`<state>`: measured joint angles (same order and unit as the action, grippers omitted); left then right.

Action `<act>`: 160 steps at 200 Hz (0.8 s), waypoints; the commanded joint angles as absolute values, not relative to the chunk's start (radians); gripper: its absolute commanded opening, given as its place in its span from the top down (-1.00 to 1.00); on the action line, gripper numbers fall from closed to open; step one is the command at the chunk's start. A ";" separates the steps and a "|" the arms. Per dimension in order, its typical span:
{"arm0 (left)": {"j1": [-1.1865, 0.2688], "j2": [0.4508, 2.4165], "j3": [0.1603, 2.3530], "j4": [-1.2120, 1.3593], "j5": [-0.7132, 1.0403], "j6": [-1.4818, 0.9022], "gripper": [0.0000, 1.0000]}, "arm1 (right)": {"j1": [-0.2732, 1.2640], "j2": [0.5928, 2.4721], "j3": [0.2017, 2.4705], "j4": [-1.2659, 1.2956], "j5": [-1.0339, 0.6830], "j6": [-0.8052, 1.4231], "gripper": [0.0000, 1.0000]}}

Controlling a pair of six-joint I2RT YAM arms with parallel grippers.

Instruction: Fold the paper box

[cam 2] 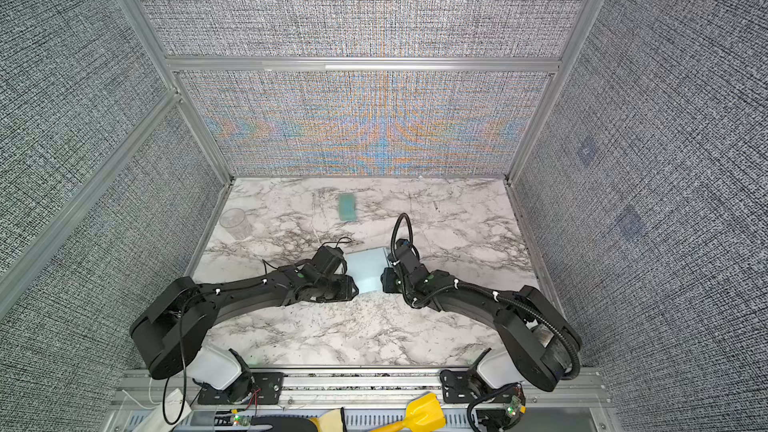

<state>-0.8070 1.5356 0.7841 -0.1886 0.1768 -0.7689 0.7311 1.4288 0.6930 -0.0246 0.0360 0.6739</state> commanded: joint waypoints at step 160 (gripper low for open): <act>-0.787 1.460 0.806 -0.293 0.101 -0.710 0.01 | 0.730 1.340 0.650 -0.055 0.060 0.651 0.27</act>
